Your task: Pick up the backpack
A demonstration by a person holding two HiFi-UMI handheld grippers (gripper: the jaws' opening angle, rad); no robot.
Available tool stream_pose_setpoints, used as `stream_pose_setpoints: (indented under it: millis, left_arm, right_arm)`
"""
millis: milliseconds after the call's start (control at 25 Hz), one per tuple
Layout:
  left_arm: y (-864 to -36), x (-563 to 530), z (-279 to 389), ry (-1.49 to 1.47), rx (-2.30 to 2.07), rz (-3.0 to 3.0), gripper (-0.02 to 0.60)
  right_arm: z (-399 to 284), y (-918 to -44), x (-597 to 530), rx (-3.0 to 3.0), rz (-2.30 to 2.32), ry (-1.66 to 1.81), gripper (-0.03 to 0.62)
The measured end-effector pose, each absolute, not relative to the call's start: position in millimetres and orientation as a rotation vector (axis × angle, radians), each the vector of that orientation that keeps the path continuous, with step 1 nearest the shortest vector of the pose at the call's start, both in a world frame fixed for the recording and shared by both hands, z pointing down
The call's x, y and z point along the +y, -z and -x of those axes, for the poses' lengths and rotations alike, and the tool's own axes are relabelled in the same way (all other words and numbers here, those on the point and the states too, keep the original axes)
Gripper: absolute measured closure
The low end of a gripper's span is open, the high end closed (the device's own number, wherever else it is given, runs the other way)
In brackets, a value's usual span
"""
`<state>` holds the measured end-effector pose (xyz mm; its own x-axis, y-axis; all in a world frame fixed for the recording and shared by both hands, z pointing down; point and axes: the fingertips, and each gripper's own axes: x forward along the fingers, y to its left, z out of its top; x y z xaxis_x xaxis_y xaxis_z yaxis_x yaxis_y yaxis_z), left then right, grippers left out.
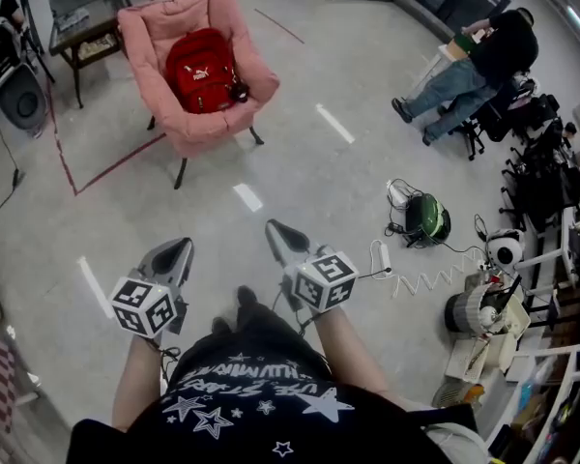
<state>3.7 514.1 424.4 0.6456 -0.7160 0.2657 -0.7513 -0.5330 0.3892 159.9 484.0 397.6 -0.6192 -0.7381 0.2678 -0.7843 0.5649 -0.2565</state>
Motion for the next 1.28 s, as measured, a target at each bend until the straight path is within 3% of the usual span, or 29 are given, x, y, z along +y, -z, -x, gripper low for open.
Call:
stream_pose_setpoints:
  millis: [760, 1280]
  left_arm:
    - [-420, 492, 30, -0.070, -1.196, -2.392, 0.574]
    - [-435, 377, 32, -0.027, -1.249, -2.321, 0.574]
  right_arm:
    - [-155, -400, 467, -2.636, -1.365, -0.503, 0.595]
    - [-165, -432, 348, -2.622, -1.342, -0.584, 0.595]
